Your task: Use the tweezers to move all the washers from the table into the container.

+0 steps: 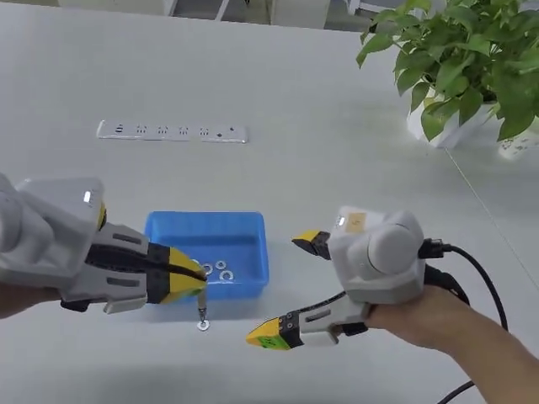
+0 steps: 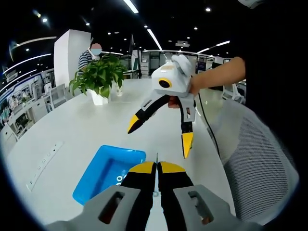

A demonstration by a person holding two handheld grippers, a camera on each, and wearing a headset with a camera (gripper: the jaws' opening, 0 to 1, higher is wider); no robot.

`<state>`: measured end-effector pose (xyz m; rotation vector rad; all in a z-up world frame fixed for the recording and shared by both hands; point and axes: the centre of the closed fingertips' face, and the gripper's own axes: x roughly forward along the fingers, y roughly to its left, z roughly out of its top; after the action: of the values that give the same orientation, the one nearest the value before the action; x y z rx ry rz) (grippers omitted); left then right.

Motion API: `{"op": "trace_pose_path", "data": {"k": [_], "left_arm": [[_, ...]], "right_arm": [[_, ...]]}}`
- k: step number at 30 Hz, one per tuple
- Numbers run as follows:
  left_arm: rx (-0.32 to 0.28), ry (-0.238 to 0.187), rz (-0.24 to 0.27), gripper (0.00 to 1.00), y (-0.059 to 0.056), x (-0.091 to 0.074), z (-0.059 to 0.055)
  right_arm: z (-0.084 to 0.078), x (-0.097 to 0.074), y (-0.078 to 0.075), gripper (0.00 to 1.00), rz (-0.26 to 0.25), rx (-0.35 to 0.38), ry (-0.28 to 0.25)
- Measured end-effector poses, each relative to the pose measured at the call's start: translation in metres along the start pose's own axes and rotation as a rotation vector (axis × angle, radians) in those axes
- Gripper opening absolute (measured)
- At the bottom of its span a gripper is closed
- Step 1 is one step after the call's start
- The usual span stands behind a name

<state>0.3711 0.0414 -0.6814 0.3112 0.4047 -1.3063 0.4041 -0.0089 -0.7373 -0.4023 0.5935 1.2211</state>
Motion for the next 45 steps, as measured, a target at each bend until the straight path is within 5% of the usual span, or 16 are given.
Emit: {"op": "trace_pose_path", "data": {"k": [39,45], "left_arm": [[-0.024,-0.012,-0.025,0.05,-0.002,0.013,-0.018],[-0.027,-0.008,-0.034,0.05,-0.006,0.012,-0.019]], "right_arm": [[-0.02,0.013,0.009,0.93,0.039,0.026,0.04],[-0.015,0.013,0.013,0.84,0.056,0.009,0.02]]}}
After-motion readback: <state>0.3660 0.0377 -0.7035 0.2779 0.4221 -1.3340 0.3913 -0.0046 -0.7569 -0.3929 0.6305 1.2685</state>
